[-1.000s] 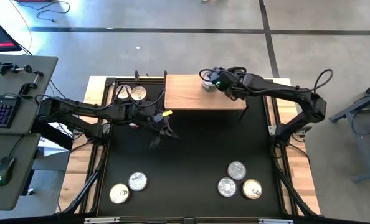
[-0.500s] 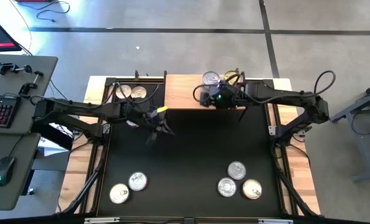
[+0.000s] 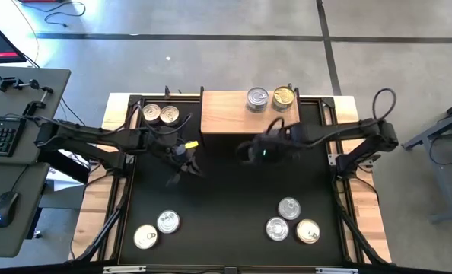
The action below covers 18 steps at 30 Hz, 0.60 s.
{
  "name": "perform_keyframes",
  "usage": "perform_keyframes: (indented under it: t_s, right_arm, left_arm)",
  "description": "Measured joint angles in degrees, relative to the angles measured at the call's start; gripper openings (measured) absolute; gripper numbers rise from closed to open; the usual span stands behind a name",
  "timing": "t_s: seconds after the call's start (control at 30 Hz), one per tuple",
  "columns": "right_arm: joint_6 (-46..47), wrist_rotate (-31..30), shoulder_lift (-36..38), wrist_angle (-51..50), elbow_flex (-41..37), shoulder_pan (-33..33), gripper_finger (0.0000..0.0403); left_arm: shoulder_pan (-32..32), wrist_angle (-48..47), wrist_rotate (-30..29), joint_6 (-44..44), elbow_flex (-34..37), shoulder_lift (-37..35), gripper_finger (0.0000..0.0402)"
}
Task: Stack canned seafood by type on shelf
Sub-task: Put the red tuna can on the shelf
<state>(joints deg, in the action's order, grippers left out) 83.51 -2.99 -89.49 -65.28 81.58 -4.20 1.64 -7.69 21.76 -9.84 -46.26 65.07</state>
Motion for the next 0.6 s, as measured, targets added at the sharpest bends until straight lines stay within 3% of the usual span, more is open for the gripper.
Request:
perform_keyframes:
  t_s: [0.2,0.3,0.37,0.5,0.53,0.6]
  right_arm:
    - [1.52,7.12,-5.54,-0.33,0.00,-5.77,0.0301]
    - [-2.76,14.99,-8.80,-0.44,0.00,-8.05,0.0272]
    - [-6.37,18.39,-10.63,-3.87,0.00,-10.63,0.0219]
    - [-12.26,18.79,-12.22,-11.44,-1.23,-16.95,0.0047]
    - [-12.37,19.12,-11.67,-11.25,-2.74,-18.47,0.0025]
    - [-9.56,20.48,-9.50,-7.88,-6.97,-21.57,0.0021]
  left_arm:
    - [0.30,0.13,-0.09,0.01,0.02,1.19,0.0000]
    - [0.51,0.36,-0.54,-1.78,0.02,1.91,0.0000]
    - [1.24,1.90,-2.45,-4.46,0.03,2.90,0.0000]
    - [4.70,7.25,-8.50,-7.92,0.02,6.10,0.0000]
    - [5.83,8.98,-10.11,-9.20,0.02,7.35,0.0000]
    - [8.18,12.32,-13.78,-12.35,0.02,9.94,0.0000]
